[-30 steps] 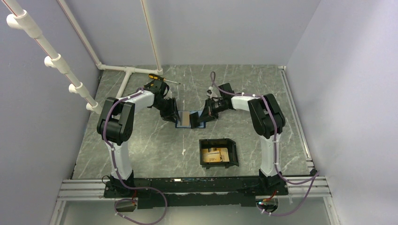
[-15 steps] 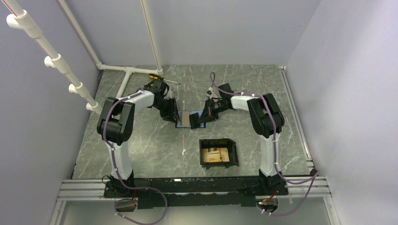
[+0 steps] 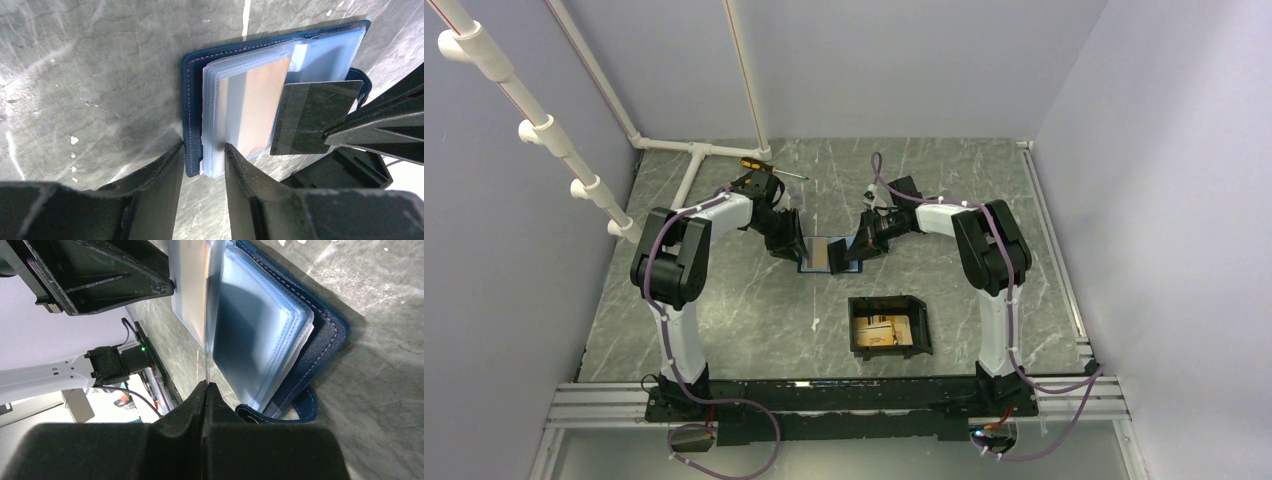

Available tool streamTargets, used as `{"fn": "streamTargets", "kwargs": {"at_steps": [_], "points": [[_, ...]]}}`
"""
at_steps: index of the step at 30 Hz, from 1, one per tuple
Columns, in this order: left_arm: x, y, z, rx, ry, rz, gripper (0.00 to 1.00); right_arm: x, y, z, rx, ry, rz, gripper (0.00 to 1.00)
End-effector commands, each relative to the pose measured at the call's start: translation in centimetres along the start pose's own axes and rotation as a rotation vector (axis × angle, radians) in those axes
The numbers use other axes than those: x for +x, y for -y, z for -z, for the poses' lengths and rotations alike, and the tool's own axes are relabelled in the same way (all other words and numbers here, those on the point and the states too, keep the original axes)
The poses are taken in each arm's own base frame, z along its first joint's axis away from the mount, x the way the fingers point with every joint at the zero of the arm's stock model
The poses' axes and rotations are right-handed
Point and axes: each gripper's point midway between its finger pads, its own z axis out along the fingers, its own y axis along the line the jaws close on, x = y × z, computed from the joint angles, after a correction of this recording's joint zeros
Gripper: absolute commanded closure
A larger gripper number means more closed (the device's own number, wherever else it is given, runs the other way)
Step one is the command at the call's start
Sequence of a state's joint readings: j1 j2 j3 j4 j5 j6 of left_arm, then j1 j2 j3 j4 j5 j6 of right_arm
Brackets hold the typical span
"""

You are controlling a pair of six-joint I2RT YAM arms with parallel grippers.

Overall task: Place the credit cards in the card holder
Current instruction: Insert the credit card into the card holder.

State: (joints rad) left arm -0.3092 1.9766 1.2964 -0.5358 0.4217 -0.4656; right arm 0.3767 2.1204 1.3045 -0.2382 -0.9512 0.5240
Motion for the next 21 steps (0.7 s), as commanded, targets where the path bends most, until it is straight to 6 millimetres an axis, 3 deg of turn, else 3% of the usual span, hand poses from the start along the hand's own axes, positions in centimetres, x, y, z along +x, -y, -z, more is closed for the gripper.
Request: {"fn": "streamTargets", "kwargs": {"at_steps": [1, 21], "points": [[1.3, -2.5, -1.9, -0.091, -0.045, -0.005, 0.58, -1.0, -2.3, 0.6, -0.037, 0.028, 0.076, 1.0], [1.3, -2.4, -1.9, -0.09, -0.047, -0.007, 0.58, -0.8, -0.6, -0.9, -0.024, -0.025, 0.043, 1.0]]}}
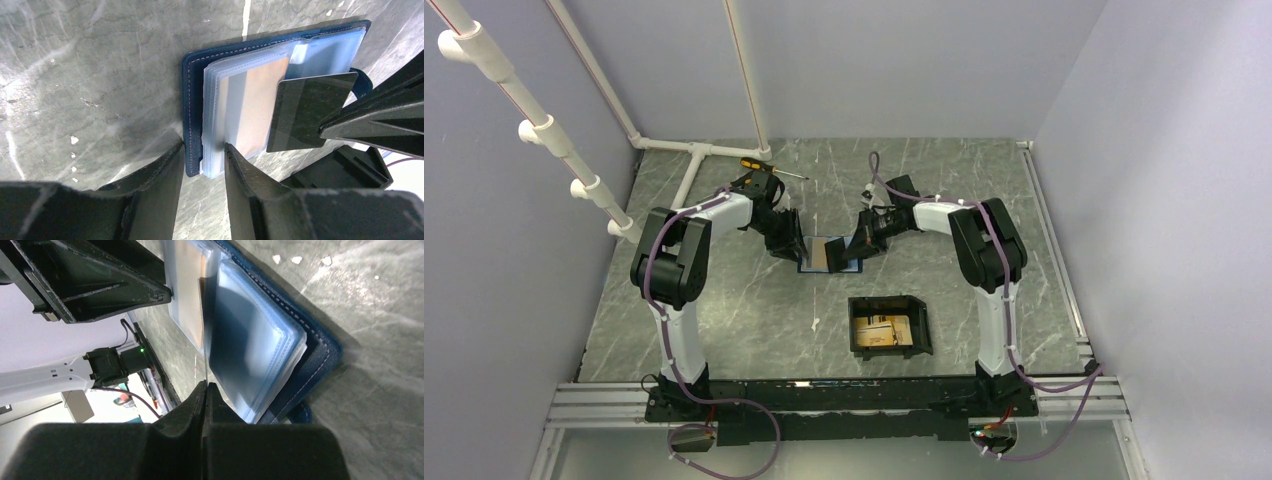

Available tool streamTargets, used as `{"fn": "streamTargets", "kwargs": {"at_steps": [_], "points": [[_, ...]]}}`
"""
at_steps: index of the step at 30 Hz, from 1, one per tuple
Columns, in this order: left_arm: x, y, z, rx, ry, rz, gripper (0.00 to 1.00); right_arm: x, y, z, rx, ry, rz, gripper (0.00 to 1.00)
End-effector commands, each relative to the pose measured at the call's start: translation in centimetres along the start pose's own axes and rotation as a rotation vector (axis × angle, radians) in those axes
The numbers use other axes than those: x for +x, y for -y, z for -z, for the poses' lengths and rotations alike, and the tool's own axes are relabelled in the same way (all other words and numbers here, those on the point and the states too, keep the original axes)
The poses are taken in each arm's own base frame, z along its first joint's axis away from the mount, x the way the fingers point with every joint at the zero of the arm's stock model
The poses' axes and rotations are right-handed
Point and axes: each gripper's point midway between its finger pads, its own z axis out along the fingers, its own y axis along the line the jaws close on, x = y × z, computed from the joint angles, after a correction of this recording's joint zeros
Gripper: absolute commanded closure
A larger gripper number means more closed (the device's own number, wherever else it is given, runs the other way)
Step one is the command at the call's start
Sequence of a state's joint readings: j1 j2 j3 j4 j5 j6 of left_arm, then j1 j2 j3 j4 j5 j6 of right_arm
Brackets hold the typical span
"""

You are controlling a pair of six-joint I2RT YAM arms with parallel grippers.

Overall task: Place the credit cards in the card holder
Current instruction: Insert the credit card into the card holder.

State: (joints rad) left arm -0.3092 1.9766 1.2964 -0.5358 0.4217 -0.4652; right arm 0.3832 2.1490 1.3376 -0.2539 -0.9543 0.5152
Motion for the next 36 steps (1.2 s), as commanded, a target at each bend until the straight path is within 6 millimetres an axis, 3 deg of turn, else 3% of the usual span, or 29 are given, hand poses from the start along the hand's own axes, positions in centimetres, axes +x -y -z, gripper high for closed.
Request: {"fn": "streamTargets", "kwargs": {"at_steps": [1, 19, 28, 36], "points": [[1.4, -2.5, -1.9, -0.092, -0.048, -0.005, 0.58, -0.7, -0.5, -0.3, -0.021, -0.012, 0.037, 1.0], [1.4, -2.4, -1.8, -0.092, -0.048, -0.009, 0.58, -1.7, -0.2, -0.8, -0.006, 0.0, 0.016, 1.0], [1.3, -2.4, -1.8, -0.091, -0.045, -0.01, 0.58, 0.5, 1.2, 0.7, 0.054, -0.021, -0.043, 1.0], [1.4, -2.4, -1.9, -0.089, -0.05, -0.005, 0.58, 0.3, 1.1, 0.3, 0.043, -0.029, -0.041, 1.0]]}}
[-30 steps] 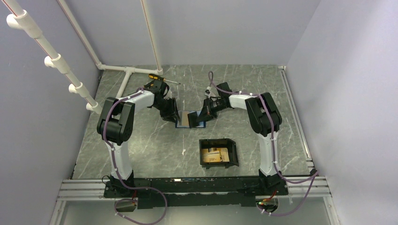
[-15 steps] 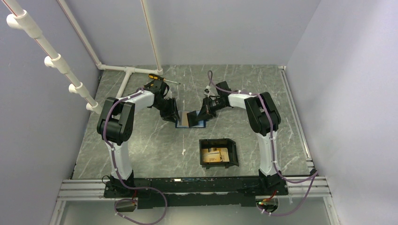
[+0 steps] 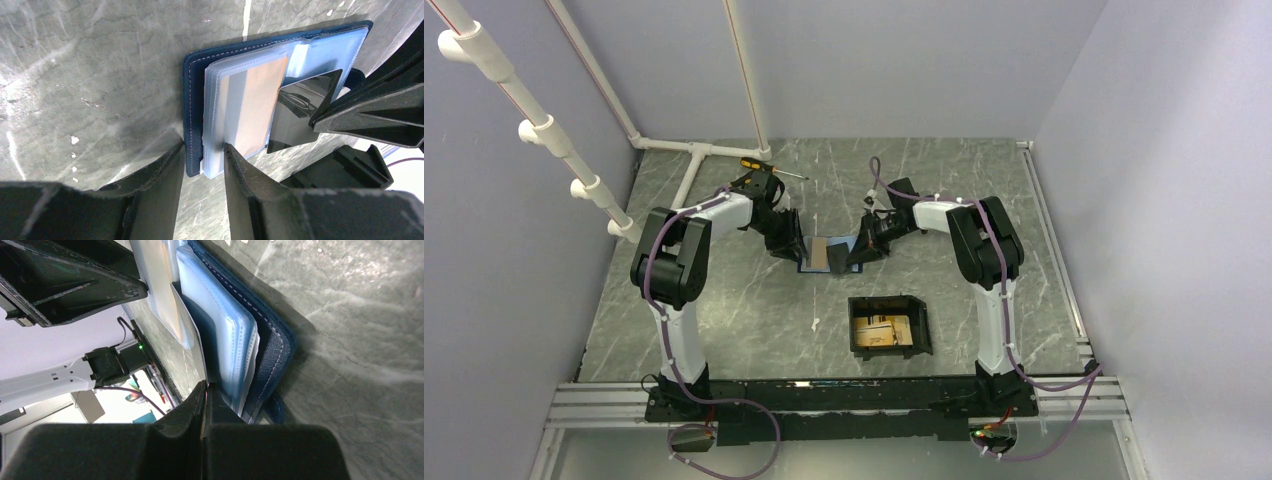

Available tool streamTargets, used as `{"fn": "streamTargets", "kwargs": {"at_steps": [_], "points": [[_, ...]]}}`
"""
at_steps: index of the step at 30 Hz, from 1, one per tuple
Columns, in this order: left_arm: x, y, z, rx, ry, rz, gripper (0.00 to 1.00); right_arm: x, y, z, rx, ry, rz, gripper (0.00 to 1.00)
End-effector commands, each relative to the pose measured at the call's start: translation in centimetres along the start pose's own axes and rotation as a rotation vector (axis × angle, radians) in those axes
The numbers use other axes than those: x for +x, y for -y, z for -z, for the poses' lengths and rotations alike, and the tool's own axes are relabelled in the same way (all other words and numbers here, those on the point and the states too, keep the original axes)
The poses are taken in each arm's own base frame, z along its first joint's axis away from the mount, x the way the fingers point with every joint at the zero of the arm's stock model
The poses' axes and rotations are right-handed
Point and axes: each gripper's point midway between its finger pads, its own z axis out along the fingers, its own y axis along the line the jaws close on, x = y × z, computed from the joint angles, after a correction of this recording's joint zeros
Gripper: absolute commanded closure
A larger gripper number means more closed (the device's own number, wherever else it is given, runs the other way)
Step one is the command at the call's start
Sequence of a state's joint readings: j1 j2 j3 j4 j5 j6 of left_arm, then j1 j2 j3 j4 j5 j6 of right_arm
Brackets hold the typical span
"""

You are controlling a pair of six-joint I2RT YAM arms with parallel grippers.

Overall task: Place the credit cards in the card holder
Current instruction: Insert the credit card into the card holder.

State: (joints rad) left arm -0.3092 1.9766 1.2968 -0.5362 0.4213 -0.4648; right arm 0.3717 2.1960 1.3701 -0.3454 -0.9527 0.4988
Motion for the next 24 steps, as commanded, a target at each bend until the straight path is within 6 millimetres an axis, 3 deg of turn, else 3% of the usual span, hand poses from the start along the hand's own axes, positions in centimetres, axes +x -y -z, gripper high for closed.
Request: {"fn": "streamTargets", "kwargs": {"at_steps": [1, 16, 24], "points": [[1.4, -2.4, -1.9, -0.089, -0.049, -0.006, 0.58, -0.2, -0.5, 0.4, 0.011, 0.012, 0.036, 1.0], [1.2, -2.3, -1.7, -0.091, -0.043, -0.013, 0.58, -1.4, -1.7, -0.7, 0.036, 0.004, 0.044, 1.0], [1.4, -2.3, -1.8, -0.095, -0.048, -0.017, 0.59, -2.2, -0.9, -0.8, 0.087, 0.017, 0.047, 1.0]]}}
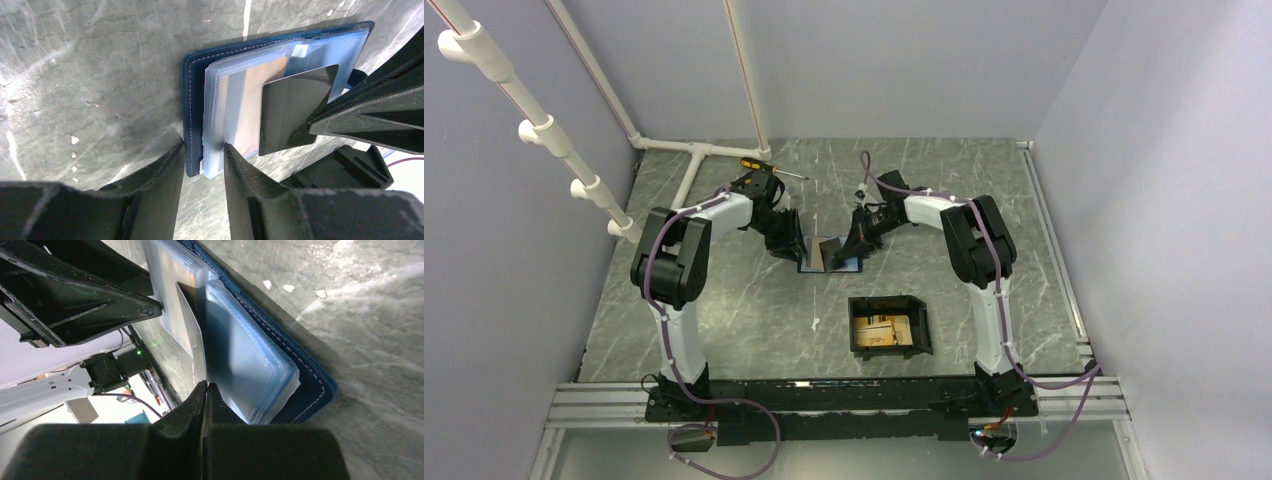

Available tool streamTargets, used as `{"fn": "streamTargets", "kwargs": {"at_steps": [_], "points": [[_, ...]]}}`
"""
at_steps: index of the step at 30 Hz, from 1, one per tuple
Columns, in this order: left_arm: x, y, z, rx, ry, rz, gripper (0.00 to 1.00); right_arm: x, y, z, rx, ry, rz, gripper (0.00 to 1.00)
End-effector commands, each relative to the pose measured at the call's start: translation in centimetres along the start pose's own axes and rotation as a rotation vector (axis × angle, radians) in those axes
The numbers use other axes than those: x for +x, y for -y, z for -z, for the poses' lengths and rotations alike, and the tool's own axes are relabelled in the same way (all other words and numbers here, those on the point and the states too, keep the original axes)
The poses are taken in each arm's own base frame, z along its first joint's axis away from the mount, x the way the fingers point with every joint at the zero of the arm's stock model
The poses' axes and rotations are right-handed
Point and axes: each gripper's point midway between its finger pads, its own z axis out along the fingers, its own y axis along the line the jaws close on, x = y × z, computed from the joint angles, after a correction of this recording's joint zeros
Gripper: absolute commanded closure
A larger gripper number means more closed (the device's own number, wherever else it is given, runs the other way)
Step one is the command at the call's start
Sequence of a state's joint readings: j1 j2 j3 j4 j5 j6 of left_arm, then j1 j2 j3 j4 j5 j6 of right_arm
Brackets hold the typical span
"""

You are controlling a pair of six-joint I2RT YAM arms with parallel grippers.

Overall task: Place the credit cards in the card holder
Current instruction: Insert the credit card into the card holder.

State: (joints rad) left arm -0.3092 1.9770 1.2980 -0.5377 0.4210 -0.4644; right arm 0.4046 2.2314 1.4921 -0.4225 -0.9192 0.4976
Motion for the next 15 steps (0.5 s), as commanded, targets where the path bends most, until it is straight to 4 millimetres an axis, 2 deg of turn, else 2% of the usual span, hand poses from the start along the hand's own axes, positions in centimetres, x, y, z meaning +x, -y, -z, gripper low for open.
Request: {"fn": "streamTargets", "kwargs": {"at_steps": [1, 4, 11, 15], "points": [[1.4, -2.3, -1.8, -0.095, -0.048, -0.017, 0.59, -0.6, 0.9, 0.2, 0.065, 0.023, 0.01, 1.0], [1.4, -2.0, -1.6, -0.08, -0.046, -0.027, 0.57, 0.2, 1.0, 1.2, 0.069, 0.029, -0.003, 1.0], [1.5, -0.8, -0.7, 0.027, -0.082, -0.007, 0.37, 1.1, -0.4, 2.2, 0.05, 0.025, -0.002, 1.0], [2.0, -1.2, -1.8, 0.029, -0.122, 0.008, 0.36, 0.8, -0.5, 2.1, 0.048, 0.028, -0.009, 1.0]]}}
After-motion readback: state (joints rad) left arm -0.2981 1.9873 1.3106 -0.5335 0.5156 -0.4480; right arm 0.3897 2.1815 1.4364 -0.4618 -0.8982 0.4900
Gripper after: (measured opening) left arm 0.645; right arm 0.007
